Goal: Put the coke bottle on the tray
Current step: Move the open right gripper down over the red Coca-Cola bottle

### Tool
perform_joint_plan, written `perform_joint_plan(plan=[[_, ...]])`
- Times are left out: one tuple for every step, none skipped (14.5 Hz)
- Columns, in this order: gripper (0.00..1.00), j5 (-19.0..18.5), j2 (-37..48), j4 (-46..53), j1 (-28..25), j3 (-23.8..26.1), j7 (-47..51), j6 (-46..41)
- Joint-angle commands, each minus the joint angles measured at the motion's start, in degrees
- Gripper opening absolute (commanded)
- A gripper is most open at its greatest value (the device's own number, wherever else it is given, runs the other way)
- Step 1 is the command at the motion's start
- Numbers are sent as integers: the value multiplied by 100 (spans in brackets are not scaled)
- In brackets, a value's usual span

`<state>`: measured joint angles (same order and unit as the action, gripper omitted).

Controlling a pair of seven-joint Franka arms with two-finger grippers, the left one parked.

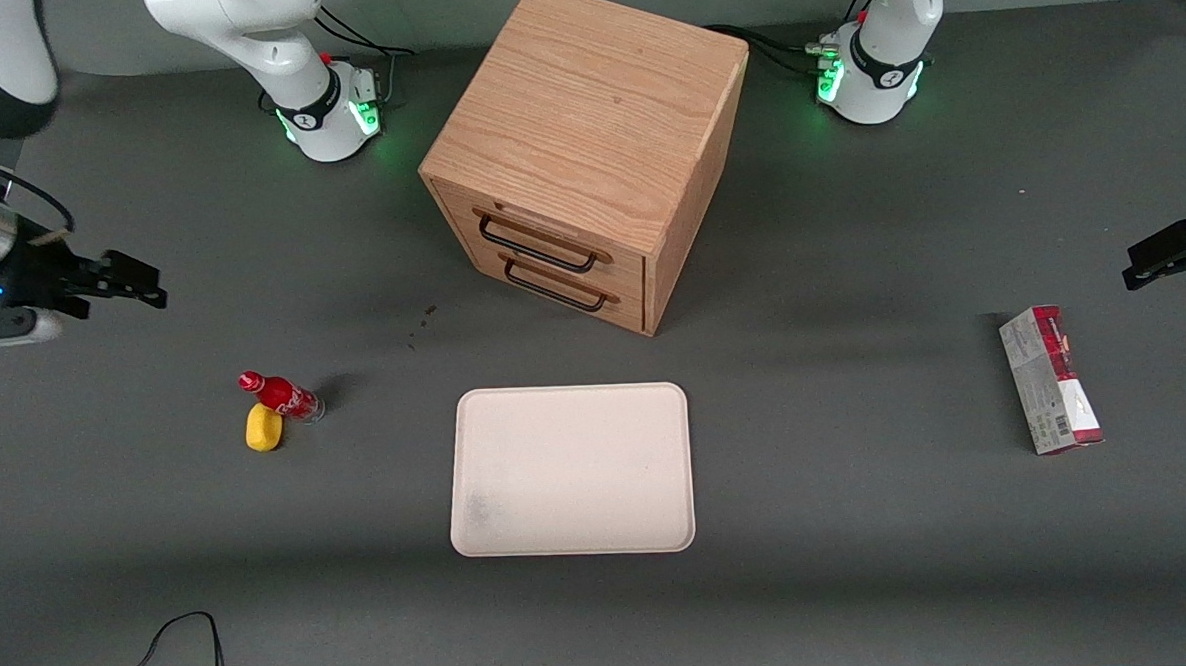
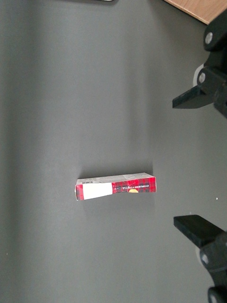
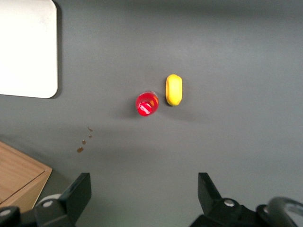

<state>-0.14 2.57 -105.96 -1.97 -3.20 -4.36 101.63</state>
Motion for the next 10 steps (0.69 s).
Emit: perform_joint_plan(plan=[[100,75,77,-687,-67,-49,-3,733],[100,75,-2,-802,-67,-49,-3,901],[100,75,-98,-864,-67,-49,-3,1042],[100,75,-195,-900,-67,-49,-3,1191],[100,75,-318,-952,-67,-49,-3,1323],[100,75,-449,-961,-67,-49,-3,1446],[100,75,-590,-970,-67,-49,-3,1569],[100,75,-722,-979,-67,-49,6,1701],[100,75,-845,-1005,-67,-49,6,1815],[100,75,-898,-1093,-67,-41,41,1999]])
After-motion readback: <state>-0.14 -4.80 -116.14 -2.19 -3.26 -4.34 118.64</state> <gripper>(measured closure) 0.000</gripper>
